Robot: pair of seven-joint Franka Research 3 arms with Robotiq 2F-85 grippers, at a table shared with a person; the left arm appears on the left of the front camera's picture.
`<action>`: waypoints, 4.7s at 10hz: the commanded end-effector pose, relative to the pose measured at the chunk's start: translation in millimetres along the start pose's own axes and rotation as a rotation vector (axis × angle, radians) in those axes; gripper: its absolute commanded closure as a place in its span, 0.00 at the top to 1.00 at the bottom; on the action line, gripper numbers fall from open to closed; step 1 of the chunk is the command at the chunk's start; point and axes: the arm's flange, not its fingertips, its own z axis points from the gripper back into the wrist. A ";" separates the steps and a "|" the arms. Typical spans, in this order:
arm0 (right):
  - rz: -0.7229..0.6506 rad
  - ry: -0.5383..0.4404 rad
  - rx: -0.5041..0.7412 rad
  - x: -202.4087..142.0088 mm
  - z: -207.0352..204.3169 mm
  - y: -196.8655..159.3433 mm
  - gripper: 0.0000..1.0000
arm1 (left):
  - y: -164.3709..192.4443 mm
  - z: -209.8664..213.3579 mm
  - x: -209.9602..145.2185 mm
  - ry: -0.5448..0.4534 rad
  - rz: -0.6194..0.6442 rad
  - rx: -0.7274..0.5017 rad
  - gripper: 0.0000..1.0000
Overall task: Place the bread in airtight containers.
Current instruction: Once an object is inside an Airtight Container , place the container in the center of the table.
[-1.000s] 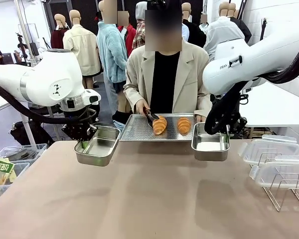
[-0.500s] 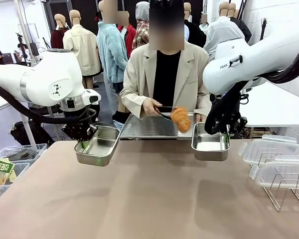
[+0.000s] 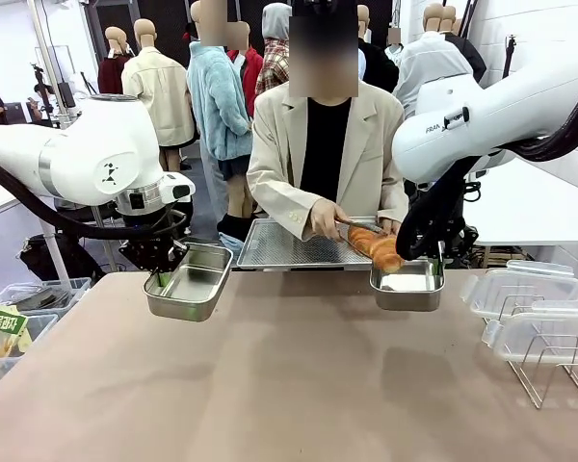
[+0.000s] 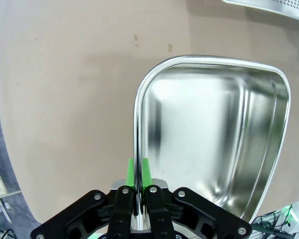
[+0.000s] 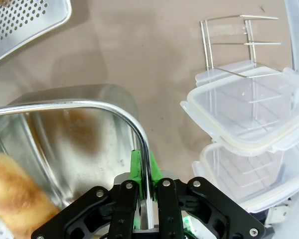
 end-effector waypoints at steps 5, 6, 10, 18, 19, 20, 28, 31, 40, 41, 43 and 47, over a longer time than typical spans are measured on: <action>0.005 -0.022 0.011 -3.1 -0.5 -3.9 0.00 | 1.9 3.6 -2.5 -0.010 -0.008 0.014 0.00; 0.005 -0.022 0.011 -3.1 -0.5 -3.9 0.00 | 1.9 3.6 -2.5 -0.010 -0.008 0.014 0.00; 0.005 -0.022 0.011 -3.1 -0.5 -3.9 0.00 | 1.9 3.6 -2.5 -0.010 -0.008 0.014 0.00; 0.005 -0.022 0.011 -3.1 -0.5 -3.9 0.00 | 1.9 3.6 -2.5 -0.010 -0.008 0.014 0.00; 0.005 -0.022 0.011 -3.1 -0.5 -3.9 0.00 | 1.9 3.6 -2.5 -0.010 -0.008 0.014 0.00; 0.005 -0.022 0.011 -3.1 -0.5 -3.9 0.00 | 1.9 3.6 -2.5 -0.010 -0.008 0.014 0.00; 0.005 -0.022 0.011 -3.1 -0.5 -3.9 0.00 | 1.9 3.6 -2.5 -0.010 -0.008 0.014 0.00; -0.001 0.000 0.000 0.2 -0.3 -0.6 0.00 | 1.9 3.6 -2.5 -0.010 -0.008 0.014 0.00; 0.139 0.085 -0.068 28.9 -97.8 39.7 0.38 | 1.9 3.6 -2.5 -0.010 -0.008 0.014 0.00; 0.139 0.077 -0.054 27.8 -93.7 37.3 0.57 | 1.9 3.6 -2.5 -0.010 -0.008 0.014 0.00; 0.149 0.055 -0.046 23.4 -81.4 33.4 0.95 | 1.9 3.6 -2.5 -0.010 -0.008 0.014 0.00; 0.216 -0.042 -0.025 1.6 -24.0 20.6 1.00 | 1.9 3.6 -2.5 -0.010 -0.008 0.014 0.00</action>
